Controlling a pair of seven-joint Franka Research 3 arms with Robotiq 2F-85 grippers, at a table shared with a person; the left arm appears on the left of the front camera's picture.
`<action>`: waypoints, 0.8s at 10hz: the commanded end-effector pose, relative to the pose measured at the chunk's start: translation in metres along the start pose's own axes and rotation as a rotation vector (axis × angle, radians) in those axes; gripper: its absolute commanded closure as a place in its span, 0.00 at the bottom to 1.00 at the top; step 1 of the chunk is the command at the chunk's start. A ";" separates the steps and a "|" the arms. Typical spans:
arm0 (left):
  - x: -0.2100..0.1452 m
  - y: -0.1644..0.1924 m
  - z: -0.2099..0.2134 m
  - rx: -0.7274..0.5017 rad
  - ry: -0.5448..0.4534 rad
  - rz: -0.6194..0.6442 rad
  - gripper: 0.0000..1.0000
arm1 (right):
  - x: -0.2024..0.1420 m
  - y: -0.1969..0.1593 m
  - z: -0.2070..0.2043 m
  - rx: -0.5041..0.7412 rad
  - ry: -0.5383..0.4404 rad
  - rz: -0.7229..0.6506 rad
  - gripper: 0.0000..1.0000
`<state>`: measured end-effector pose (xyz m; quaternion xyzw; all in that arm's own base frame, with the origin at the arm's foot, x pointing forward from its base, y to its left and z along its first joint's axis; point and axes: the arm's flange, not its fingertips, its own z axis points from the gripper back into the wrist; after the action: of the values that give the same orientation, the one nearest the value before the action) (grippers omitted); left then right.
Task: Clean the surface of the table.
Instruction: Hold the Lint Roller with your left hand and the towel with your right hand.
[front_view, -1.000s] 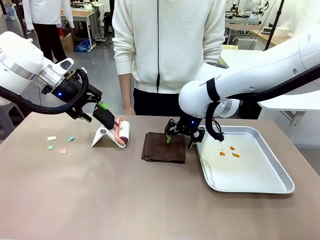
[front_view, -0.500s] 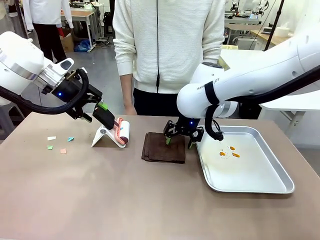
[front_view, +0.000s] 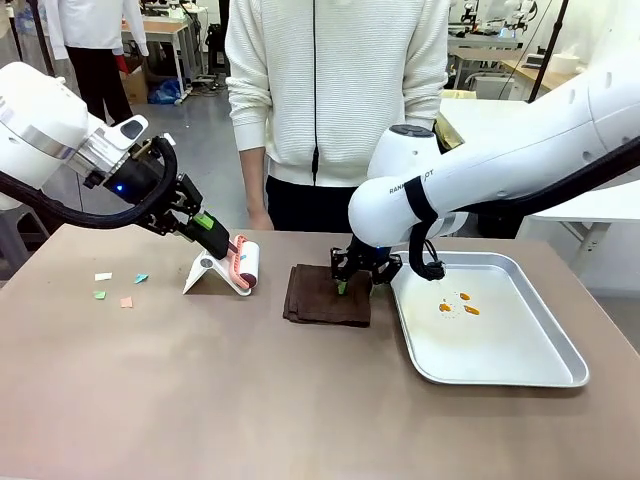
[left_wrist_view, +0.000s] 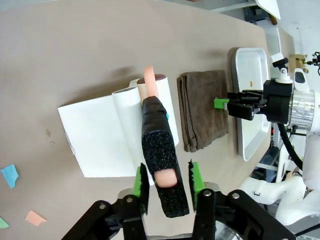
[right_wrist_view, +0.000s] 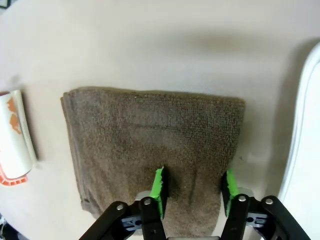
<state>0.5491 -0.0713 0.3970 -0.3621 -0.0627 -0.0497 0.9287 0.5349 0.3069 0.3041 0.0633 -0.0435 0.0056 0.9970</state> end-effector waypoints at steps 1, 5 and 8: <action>0.001 -0.003 0.000 -0.013 -0.018 -0.021 0.96 | -0.002 0.008 -0.007 -0.046 -0.037 -0.021 1.00; 0.001 -0.004 0.000 -0.012 -0.020 -0.021 1.00 | -0.003 0.006 -0.008 -0.055 -0.023 -0.018 1.00; -0.001 -0.005 0.001 -0.017 -0.020 -0.026 1.00 | -0.003 0.006 -0.010 -0.043 -0.018 -0.020 1.00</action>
<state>0.5496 -0.0705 0.3971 -0.3605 -0.0657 -0.0488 0.9292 0.5329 0.3120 0.3057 0.0559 -0.0499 0.0100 0.9971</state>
